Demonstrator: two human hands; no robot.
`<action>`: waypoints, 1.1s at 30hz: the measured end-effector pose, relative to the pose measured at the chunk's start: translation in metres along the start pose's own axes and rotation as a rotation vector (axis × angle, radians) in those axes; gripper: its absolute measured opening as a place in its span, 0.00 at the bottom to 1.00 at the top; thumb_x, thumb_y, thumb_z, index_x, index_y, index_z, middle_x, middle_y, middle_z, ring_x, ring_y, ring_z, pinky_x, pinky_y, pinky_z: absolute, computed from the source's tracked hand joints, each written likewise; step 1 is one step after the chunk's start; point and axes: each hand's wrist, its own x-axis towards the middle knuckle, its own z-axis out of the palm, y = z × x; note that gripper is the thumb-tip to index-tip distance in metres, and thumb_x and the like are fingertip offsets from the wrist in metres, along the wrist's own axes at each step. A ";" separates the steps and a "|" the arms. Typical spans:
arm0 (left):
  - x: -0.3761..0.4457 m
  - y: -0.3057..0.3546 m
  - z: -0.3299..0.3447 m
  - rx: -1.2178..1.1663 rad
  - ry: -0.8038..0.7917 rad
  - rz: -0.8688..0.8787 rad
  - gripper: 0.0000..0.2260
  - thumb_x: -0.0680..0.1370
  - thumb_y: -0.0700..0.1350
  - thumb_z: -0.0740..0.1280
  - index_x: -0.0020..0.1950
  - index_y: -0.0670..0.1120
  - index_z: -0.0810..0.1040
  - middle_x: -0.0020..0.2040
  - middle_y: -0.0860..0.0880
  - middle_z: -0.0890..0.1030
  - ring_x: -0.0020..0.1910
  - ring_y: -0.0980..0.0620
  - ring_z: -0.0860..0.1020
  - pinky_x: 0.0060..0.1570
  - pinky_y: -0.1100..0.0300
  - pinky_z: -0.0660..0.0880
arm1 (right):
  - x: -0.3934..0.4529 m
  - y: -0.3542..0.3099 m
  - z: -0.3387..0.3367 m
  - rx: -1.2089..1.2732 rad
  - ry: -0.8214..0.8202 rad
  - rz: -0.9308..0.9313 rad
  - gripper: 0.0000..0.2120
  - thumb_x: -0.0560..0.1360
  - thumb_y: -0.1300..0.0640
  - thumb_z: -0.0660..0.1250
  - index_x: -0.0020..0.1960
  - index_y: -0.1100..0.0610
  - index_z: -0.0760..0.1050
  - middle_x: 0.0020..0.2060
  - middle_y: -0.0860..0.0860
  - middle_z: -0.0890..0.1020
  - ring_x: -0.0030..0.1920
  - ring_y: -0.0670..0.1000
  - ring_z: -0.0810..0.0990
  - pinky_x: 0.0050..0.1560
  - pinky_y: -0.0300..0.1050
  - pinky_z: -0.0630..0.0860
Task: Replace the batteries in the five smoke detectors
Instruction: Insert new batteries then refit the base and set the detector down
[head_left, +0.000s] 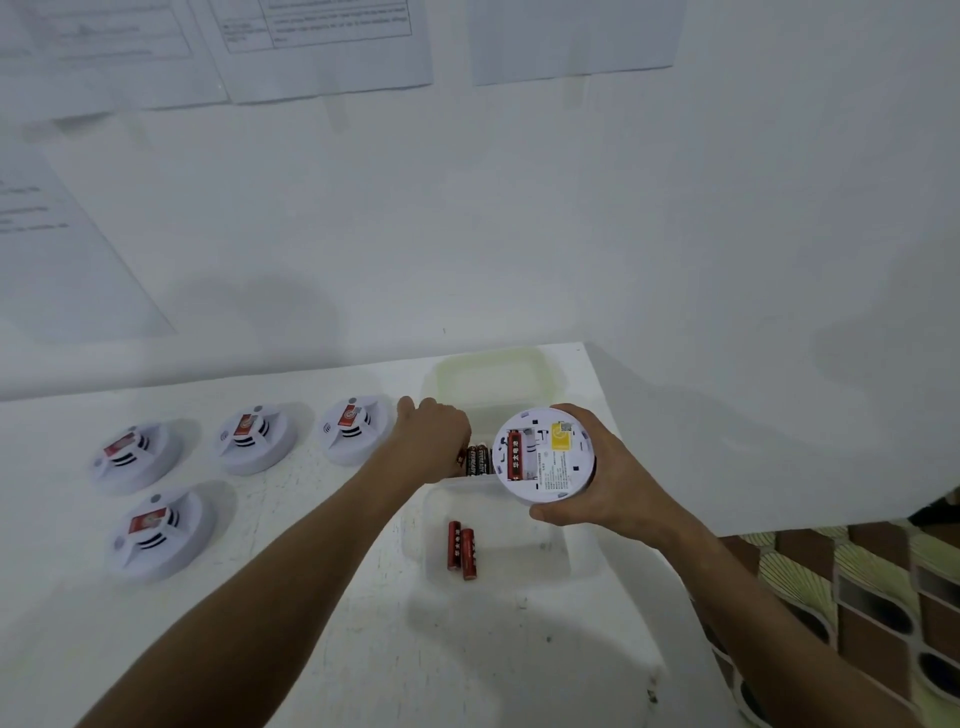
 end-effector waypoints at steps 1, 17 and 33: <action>-0.001 0.000 -0.001 -0.075 -0.004 -0.004 0.08 0.75 0.48 0.68 0.53 0.50 0.81 0.51 0.51 0.80 0.54 0.47 0.74 0.55 0.49 0.62 | 0.000 0.000 0.000 -0.001 0.002 0.000 0.42 0.58 0.61 0.82 0.68 0.51 0.68 0.58 0.41 0.77 0.60 0.45 0.77 0.57 0.39 0.78; -0.066 -0.012 -0.056 -1.314 0.474 -0.082 0.10 0.71 0.47 0.76 0.49 0.48 0.81 0.40 0.53 0.86 0.40 0.61 0.83 0.44 0.64 0.76 | 0.005 -0.014 0.011 -0.022 -0.001 -0.037 0.42 0.57 0.62 0.83 0.66 0.49 0.68 0.57 0.41 0.78 0.59 0.46 0.78 0.54 0.43 0.80; -0.123 -0.042 -0.030 -1.035 0.389 0.056 0.20 0.67 0.61 0.73 0.58 0.58 0.81 0.52 0.58 0.77 0.51 0.61 0.76 0.46 0.68 0.73 | 0.017 -0.055 0.063 -0.008 -0.118 -0.121 0.41 0.58 0.65 0.82 0.67 0.50 0.69 0.59 0.46 0.78 0.58 0.46 0.78 0.52 0.39 0.79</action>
